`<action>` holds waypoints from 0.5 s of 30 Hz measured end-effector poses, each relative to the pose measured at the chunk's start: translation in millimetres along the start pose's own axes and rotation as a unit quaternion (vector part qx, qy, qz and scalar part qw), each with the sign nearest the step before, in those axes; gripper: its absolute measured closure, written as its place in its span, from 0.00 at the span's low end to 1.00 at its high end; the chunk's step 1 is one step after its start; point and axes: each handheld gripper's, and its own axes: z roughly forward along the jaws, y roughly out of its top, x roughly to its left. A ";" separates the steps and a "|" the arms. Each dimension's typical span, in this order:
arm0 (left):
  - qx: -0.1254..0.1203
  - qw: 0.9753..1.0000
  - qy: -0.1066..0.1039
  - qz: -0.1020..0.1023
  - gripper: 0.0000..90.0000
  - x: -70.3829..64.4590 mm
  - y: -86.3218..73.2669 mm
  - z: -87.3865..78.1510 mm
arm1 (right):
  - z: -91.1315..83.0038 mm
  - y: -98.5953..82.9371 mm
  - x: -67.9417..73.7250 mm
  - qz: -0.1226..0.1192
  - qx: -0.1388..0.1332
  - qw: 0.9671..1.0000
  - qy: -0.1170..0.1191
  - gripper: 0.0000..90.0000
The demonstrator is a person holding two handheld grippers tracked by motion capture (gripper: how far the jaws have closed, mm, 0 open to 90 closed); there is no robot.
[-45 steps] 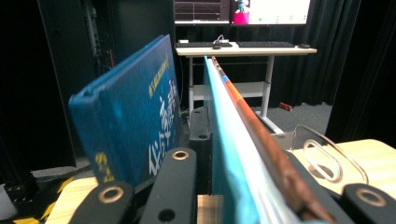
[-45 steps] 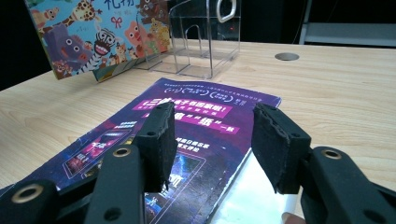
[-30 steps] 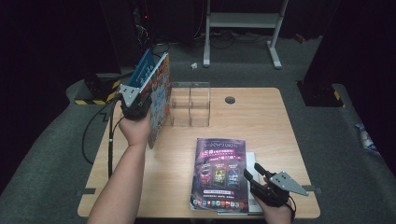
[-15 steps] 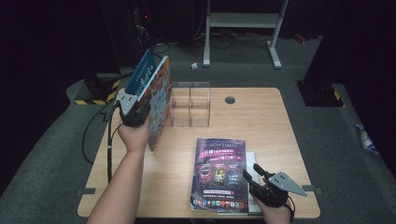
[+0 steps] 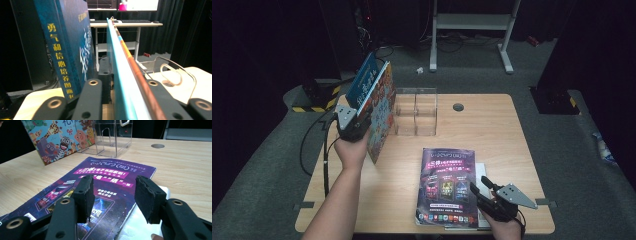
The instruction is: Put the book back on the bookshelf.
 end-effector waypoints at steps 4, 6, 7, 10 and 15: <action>0.007 1.000 -0.006 0.007 0.83 2.6 -2.0 -3.3 | -1.5 0.9 -0.4 -0.002 -0.002 1.000 -0.003 0.55; 0.013 1.000 -0.008 0.015 0.82 3.4 -3.4 -4.6 | -2.9 2.0 -1.6 -0.001 -0.006 1.000 -0.006 0.55; 0.014 1.000 -0.010 0.017 0.82 4.1 -4.1 -5.3 | -3.6 2.3 -2.3 0.001 -0.007 1.000 -0.007 0.55; 0.019 1.000 -0.014 0.021 0.82 6.2 -5.9 -8.4 | -4.7 2.6 -4.7 0.002 -0.008 1.000 -0.010 0.55; 0.029 0.999 -0.025 0.033 0.81 8.5 -12.8 -15.1 | -5.6 3.1 -5.8 0.001 -0.009 1.000 -0.012 0.55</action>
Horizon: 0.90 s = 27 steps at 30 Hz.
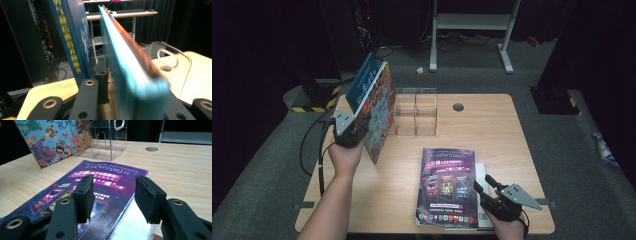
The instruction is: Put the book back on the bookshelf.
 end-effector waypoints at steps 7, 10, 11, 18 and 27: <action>0.011 1.000 -0.023 0.017 0.80 2.3 -16.5 -11.0 | 1.2 -0.6 -0.3 -0.001 0.002 1.000 -0.002 0.55; 0.012 0.999 -0.032 0.021 0.79 4.9 -22.4 -16.0 | 1.4 -0.5 0.1 -0.002 0.002 1.000 -0.003 0.55; 0.014 0.999 -0.034 0.023 0.80 5.7 -24.1 -17.7 | 1.5 -0.5 0.3 -0.002 0.003 1.000 -0.003 0.55; 0.018 0.999 -0.034 0.028 0.80 8.9 -30.6 -24.5 | 2.4 -1.0 1.3 -0.002 0.005 1.000 -0.004 0.55; 0.015 0.999 -0.035 0.026 0.83 3.1 -27.7 -21.0 | 1.1 -1.0 0.5 -0.001 0.003 1.000 -0.004 0.55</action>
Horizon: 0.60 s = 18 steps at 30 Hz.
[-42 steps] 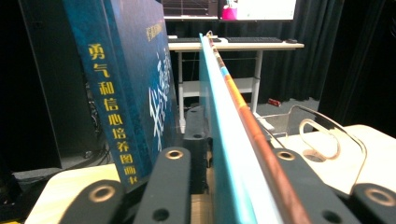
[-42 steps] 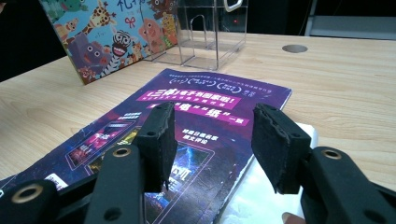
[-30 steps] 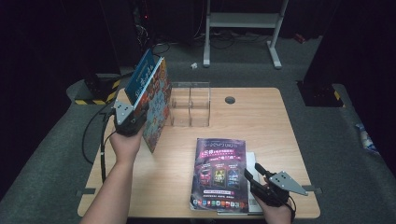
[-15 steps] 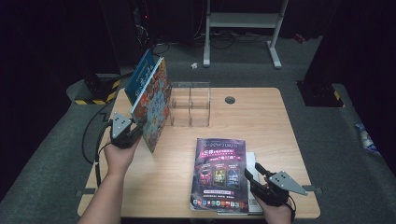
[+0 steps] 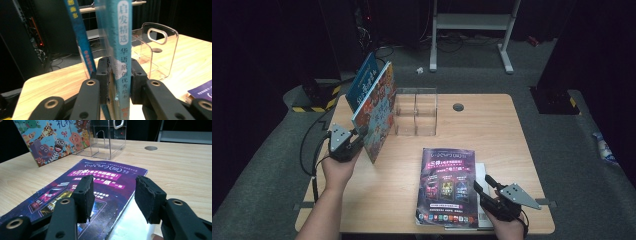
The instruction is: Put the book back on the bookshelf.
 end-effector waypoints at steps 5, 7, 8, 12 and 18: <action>0.001 0.999 0.019 -0.034 0.86 -2.0 1.9 1.7 | -0.8 -0.1 0.4 -0.002 0.000 1.000 0.001 0.55; -0.003 0.998 0.027 -0.053 0.88 -1.0 0.6 1.7 | -0.9 -0.2 0.5 -0.002 0.000 1.000 0.001 0.55; -0.005 0.998 0.031 -0.062 0.89 -0.2 -0.3 1.6 | -1.1 -0.2 0.4 -0.002 0.000 1.000 0.001 0.55; -0.011 0.995 0.047 -0.085 0.90 -1.6 -2.2 1.0 | -1.8 -0.1 0.1 -0.001 -0.001 1.000 0.000 0.55; -0.013 0.994 0.056 -0.097 0.90 -5.9 -1.3 2.0 | -1.0 -0.5 0.8 -0.001 0.000 1.000 0.001 0.55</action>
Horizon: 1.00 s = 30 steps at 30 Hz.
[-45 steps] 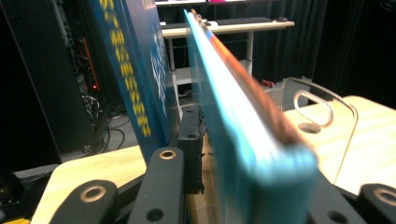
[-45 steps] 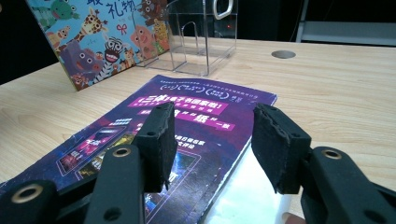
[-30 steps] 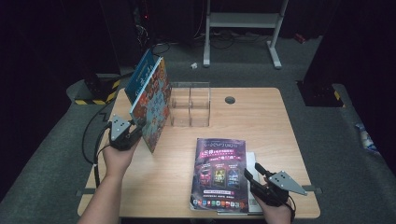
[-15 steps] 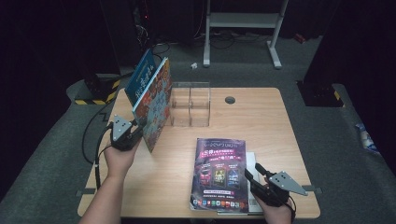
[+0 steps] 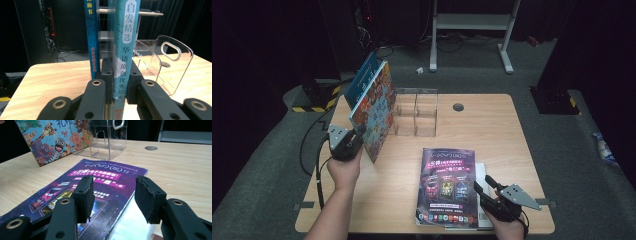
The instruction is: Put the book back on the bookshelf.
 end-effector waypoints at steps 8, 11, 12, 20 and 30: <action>0.000 1.000 0.007 -0.002 0.90 -2.6 0.3 0.3 | 0.6 -0.1 -0.4 0.001 0.000 1.000 0.000 0.55; -0.002 1.000 0.010 -0.015 0.90 -0.7 0.1 0.5 | 0.7 -0.1 -0.2 0.001 0.000 1.000 0.000 0.55; -0.002 1.000 0.011 -0.018 0.90 -0.3 0.2 0.5 | 0.8 -0.1 0.0 0.001 0.000 1.000 0.001 0.55; -0.001 1.000 0.006 0.008 0.90 -5.7 2.1 2.1 | 1.7 -0.4 0.8 0.000 0.001 1.000 0.002 0.55; -0.002 1.000 0.010 -0.005 0.90 -2.5 3.2 2.9 | 2.0 -0.7 0.6 0.001 0.003 1.000 0.002 0.55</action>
